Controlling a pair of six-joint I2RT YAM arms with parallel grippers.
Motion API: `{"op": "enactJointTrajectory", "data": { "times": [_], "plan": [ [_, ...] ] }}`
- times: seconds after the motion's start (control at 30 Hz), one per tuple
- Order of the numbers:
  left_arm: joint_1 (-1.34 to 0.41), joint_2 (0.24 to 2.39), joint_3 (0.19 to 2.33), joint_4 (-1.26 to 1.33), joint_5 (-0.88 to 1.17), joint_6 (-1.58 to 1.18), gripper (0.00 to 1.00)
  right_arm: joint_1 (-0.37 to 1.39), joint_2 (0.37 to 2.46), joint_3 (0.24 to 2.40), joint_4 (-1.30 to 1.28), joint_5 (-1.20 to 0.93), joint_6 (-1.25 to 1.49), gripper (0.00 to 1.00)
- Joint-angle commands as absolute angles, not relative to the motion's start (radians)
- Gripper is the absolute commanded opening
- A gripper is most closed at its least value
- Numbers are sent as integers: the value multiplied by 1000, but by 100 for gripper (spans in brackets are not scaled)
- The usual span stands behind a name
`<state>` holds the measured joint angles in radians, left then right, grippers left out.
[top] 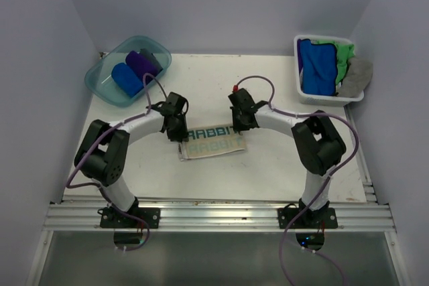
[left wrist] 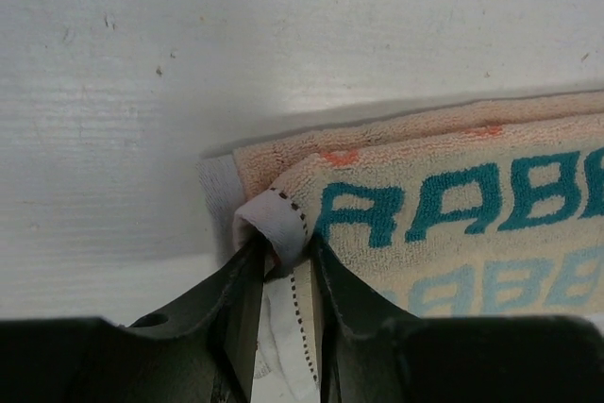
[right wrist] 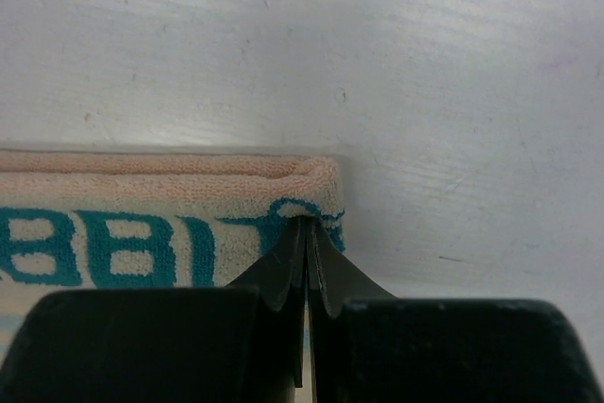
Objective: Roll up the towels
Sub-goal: Fold the towel
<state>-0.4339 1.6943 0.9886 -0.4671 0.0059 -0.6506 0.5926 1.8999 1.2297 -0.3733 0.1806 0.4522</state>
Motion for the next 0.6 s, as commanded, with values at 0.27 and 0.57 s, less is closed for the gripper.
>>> {"op": "enactJointTrajectory", "data": {
  "times": [0.27,0.57],
  "plan": [
    [-429,1956,1301,-523,-101,-592,28,682,1557,858,-356,138,590,0],
    [-508,2056,1592,-601,-77,-549,27,825,1439,848,-374,96,609,0]
  ]
}}
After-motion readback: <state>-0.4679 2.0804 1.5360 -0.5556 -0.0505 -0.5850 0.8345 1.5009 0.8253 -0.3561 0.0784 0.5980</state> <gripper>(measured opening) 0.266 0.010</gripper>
